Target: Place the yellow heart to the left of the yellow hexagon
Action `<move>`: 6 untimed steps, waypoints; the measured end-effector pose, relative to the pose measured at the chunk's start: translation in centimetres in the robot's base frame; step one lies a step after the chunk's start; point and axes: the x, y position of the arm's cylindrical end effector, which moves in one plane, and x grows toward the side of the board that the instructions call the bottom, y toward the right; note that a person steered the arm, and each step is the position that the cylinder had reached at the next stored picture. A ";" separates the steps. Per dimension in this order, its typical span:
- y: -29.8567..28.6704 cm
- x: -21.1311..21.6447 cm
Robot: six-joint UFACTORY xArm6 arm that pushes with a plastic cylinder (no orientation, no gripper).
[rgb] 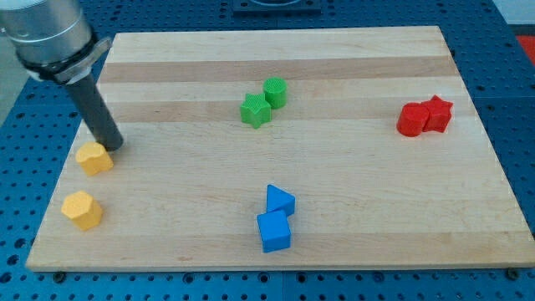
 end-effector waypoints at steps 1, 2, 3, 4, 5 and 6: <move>-1.6 1.0; -2.1 2.6; -2.1 4.9; -2.1 6.9; -2.1 7.9; -2.1 8.4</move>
